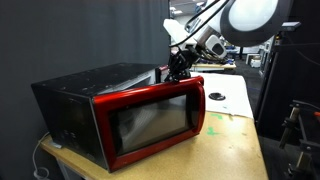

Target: Close the microwave door

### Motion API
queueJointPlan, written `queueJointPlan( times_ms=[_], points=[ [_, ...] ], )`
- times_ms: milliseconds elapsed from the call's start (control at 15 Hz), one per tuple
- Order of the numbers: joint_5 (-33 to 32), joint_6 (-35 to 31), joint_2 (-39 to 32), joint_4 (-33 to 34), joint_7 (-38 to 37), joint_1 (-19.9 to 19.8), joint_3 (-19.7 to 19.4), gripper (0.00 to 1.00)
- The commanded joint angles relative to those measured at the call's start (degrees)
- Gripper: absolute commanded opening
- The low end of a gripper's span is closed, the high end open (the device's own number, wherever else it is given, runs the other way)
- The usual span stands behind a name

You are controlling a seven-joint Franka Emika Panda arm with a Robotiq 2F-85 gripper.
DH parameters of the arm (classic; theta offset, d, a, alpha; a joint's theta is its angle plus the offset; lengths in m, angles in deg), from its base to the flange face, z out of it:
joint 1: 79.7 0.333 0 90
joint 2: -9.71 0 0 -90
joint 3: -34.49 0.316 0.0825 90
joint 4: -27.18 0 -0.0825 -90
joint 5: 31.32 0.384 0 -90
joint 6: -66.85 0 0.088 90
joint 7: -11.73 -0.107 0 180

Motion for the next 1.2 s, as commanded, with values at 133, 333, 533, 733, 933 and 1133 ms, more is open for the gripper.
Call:
queueJointPlan(
  times_ms=[133,333,533,733,933,1133],
  points=[
    [-0.2,-0.2,3.1,-0.4,4.0,4.7,-5.1,0.00],
    [1.1,-0.3,4.4,1.7,9.0,11.5,-12.0,0.00],
    [0.3,-0.2,7.0,-0.6,7.8,13.4,-11.9,0.00],
    [-2.7,3.3,11.8,-6.1,5.1,11.5,-6.8,0.00],
    [-4.0,6.8,18.4,-11.6,4.1,11.4,-4.0,0.00],
    [-1.7,13.5,25.5,-15.2,6.4,5.8,2.9,0.00]
  ],
)
